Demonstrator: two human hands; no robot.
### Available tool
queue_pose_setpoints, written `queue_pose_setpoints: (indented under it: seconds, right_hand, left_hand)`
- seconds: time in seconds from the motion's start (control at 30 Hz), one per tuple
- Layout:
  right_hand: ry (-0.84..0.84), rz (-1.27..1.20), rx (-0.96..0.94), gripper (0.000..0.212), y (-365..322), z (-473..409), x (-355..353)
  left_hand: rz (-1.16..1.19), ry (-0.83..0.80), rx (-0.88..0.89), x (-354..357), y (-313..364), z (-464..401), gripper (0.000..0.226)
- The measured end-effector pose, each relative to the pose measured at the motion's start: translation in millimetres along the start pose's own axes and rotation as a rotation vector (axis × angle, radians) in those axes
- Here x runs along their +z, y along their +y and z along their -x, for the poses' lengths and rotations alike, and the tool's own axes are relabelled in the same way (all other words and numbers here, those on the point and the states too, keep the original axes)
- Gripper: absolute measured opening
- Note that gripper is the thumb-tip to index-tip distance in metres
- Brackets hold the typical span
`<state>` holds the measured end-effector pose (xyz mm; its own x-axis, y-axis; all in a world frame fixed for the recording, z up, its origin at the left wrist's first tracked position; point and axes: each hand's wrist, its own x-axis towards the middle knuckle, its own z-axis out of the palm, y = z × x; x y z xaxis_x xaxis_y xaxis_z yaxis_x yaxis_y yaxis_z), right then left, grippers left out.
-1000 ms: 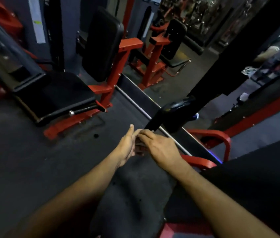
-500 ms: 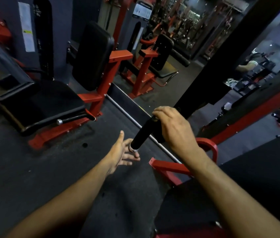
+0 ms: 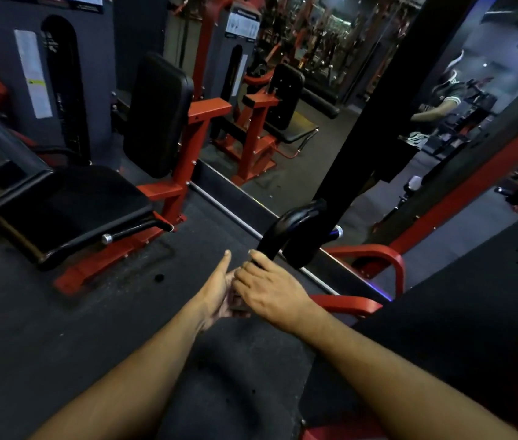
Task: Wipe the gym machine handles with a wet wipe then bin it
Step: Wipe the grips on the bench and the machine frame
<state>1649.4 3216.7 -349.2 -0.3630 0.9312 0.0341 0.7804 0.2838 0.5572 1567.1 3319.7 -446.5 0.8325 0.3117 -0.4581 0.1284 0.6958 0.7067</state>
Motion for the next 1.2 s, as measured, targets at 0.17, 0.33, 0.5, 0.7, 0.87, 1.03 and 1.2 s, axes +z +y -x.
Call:
queue_pose_setpoints:
  seconds: [0.17,0.33,0.5,0.7,0.87,1.03,1.2]
  right_hand:
    - [-0.073,-0.138,-0.037,0.031,-15.1,28.2,13.0]
    - [0.442,-0.393,0.292,0.038,9.1,42.1,-31.1]
    - [0.592,-0.377,0.689,0.032,85.0,49.4,-49.3]
    - [0.646,-0.46,0.56,0.026,45.6,34.6,-26.9]
    - [0.456,-0.41,0.283,0.038,-2.7,25.2,0.9]
    - [0.429,-0.462,0.343,0.036,-24.6,43.8,22.1]
    - [0.607,-0.729,0.571,0.038,-52.1,61.9,34.0]
  left_hand:
    - [-0.063,-0.053,-0.056,2.4,-5.0,5.6,0.081]
    - [-0.24,-0.015,-0.053,8.7,1.2,13.7,0.084]
    - [-0.394,0.011,-0.069,18.8,8.9,15.6,0.092]
    - [-0.4,0.092,-0.084,22.9,9.6,17.8,0.09]
    - [-0.398,0.139,0.038,28.9,7.3,23.4,0.063]
    - [-0.414,0.062,-0.016,26.0,4.6,29.8,0.072]
    - [-0.426,0.082,-0.055,23.4,5.6,28.8,0.089]
